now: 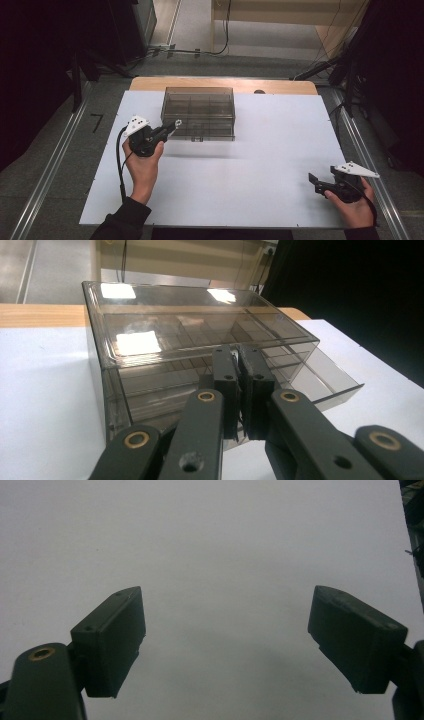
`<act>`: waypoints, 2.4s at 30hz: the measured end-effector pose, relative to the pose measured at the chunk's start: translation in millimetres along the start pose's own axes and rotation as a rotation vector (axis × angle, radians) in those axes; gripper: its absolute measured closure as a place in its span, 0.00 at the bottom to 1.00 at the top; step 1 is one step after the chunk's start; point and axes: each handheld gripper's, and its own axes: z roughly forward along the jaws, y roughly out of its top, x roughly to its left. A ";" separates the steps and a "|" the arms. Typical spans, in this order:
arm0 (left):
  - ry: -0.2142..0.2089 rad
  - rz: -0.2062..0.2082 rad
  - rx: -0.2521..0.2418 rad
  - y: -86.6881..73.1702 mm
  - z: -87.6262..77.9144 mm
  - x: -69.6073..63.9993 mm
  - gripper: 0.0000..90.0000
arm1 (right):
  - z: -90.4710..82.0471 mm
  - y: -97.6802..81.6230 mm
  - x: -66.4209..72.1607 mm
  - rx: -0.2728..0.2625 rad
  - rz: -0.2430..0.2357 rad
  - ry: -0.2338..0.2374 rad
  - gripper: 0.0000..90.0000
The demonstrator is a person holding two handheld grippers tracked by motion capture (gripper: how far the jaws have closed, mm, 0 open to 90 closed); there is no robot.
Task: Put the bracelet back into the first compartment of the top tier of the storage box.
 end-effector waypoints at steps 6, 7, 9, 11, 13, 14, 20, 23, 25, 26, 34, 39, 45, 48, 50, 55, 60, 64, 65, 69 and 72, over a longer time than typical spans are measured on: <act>0.013 -0.002 -0.005 -1.3 6.4 4.5 0.98 | 0.4 0.1 0.0 0.001 -0.002 -0.002 0.16; 0.017 -0.001 -0.005 -1.4 7.2 5.6 0.98 | 0.4 0.1 0.0 0.001 -0.002 -0.001 0.16; 0.019 -0.005 -0.008 -1.8 9.0 7.8 0.98 | 0.5 0.1 -0.1 0.002 -0.002 -0.001 0.16; 0.022 -0.009 -0.007 -2.1 10.8 9.6 0.98 | 0.7 0.0 -0.1 0.004 0.001 -0.001 0.16; 0.020 -0.010 -0.005 -2.0 12.6 10.7 0.98 | 1.3 0.2 0.1 0.003 -0.001 -0.001 0.16; 0.018 -0.008 -0.004 -1.7 13.5 10.9 0.98 | 1.3 0.2 0.1 0.003 -0.001 -0.001 0.16; 0.019 -0.001 -0.005 -0.5 17.5 10.9 0.98 | 1.6 0.3 0.4 0.004 -0.002 -0.002 0.16; 0.025 0.009 0.017 -2.8 20.6 11.7 0.98 | 1.4 0.2 0.3 0.004 0.001 -0.001 0.16; 0.029 0.011 0.031 -4.2 22.6 12.1 0.98 | 1.3 0.2 0.1 0.003 -0.001 -0.002 0.16; 0.028 0.010 0.036 -5.0 23.5 12.3 0.98 | 1.2 0.1 -0.1 0.003 -0.002 -0.002 0.16; 0.053 0.014 0.064 -9.0 26.0 16.1 0.97 | 0.8 0.0 -0.6 0.002 -0.002 0.000 0.16; 0.072 0.013 0.068 -10.5 26.1 17.3 0.89 | 0.7 0.0 -0.6 0.002 -0.002 0.000 0.16; 0.074 0.006 0.062 -9.6 24.3 15.9 0.78 | 0.7 -0.2 -0.7 0.004 0.001 0.000 0.16; 0.072 0.002 0.056 -9.0 22.9 15.8 0.76 | 0.7 -0.3 -0.8 0.004 0.000 0.001 0.16; 0.074 0.000 0.051 -9.1 22.4 16.2 0.75 | 0.8 -0.3 -0.8 0.004 0.000 0.001 0.16; 0.079 -0.004 0.051 -9.0 20.4 17.2 0.72 | 0.7 -0.3 -0.8 0.004 0.000 0.001 0.16; 0.081 -0.009 0.045 -8.7 18.0 16.8 0.69 | 0.7 -0.3 -0.8 0.004 0.000 0.001 0.16; 0.093 -0.006 0.043 -8.3 15.2 16.9 0.65 | 0.7 -0.4 -0.8 0.005 0.001 0.000 0.16; 0.100 -0.005 0.044 -8.3 14.6 17.0 0.63 | 0.8 -0.4 -0.8 0.005 0.000 0.001 0.16; 0.113 -0.004 0.045 -8.5 12.5 17.5 0.60 | 0.7 -0.4 -0.8 0.005 0.000 0.000 0.16; 0.123 0.001 0.054 -9.3 12.2 17.4 0.54 | 0.7 -0.4 -0.6 0.005 0.001 0.000 0.16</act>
